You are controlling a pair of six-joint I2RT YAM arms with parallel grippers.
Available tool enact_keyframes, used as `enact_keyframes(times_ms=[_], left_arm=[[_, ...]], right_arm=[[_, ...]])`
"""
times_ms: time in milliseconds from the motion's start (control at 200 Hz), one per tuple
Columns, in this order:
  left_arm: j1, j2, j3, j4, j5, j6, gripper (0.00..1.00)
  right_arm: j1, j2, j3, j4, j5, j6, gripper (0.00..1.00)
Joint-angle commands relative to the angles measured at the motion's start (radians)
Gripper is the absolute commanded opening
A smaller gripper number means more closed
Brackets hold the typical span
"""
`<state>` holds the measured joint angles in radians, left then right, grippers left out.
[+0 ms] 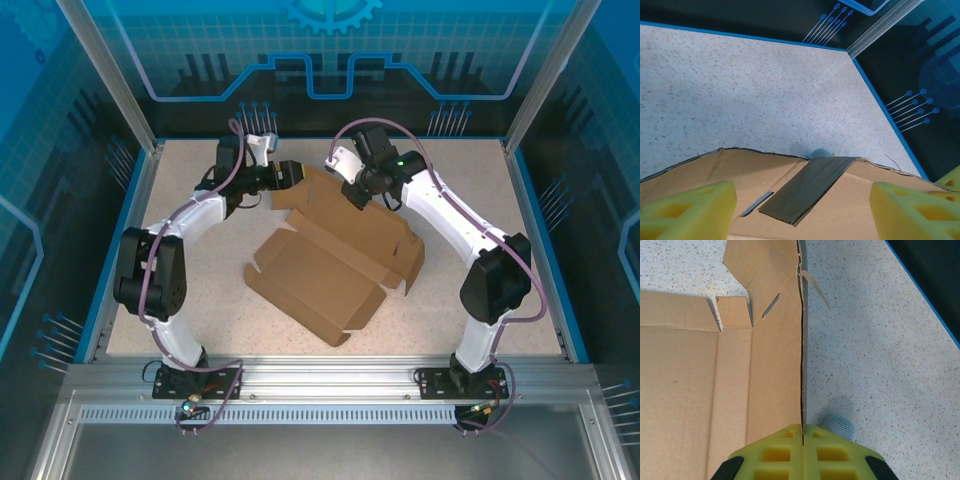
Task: Fold the paper box
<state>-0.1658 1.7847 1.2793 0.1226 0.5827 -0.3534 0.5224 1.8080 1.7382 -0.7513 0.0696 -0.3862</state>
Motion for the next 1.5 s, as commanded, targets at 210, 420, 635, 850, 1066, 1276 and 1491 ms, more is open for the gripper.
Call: enact_keyframes(times_ms=[210, 420, 635, 850, 1066, 1276, 1491], left_arm=[[-0.023, -0.023, -0.038, 0.171, 0.130, -0.110, 0.58], [-0.050, -0.017, -0.059, 0.187, 0.140, -0.128, 0.53], [-0.067, -0.038, -0.119, 0.265, 0.131, -0.186, 0.58], [-0.085, -0.007, -0.115, 0.362, 0.147, -0.269, 0.61], [-0.094, 0.021, -0.099, 0.410, 0.167, -0.308, 0.61], [-0.080, -0.021, -0.114, 0.321, 0.147, -0.232, 0.62], [-0.041, -0.182, -0.267, 0.203, -0.025, -0.065, 0.67]], right_arm=[[-0.002, 0.031, 0.045, -0.013, -0.014, 0.016, 0.00], [-0.001, 0.040, 0.052, -0.004, -0.013, 0.026, 0.00], [-0.002, 0.048, 0.062, -0.001, -0.016, 0.032, 0.00], [-0.002, 0.046, 0.050, 0.023, -0.061, 0.055, 0.00], [-0.002, 0.035, 0.030, 0.043, -0.086, 0.060, 0.00], [-0.017, 0.018, 0.018, 0.036, -0.074, 0.053, 0.00], [-0.048, -0.019, -0.006, 0.029, -0.097, 0.056, 0.00]])
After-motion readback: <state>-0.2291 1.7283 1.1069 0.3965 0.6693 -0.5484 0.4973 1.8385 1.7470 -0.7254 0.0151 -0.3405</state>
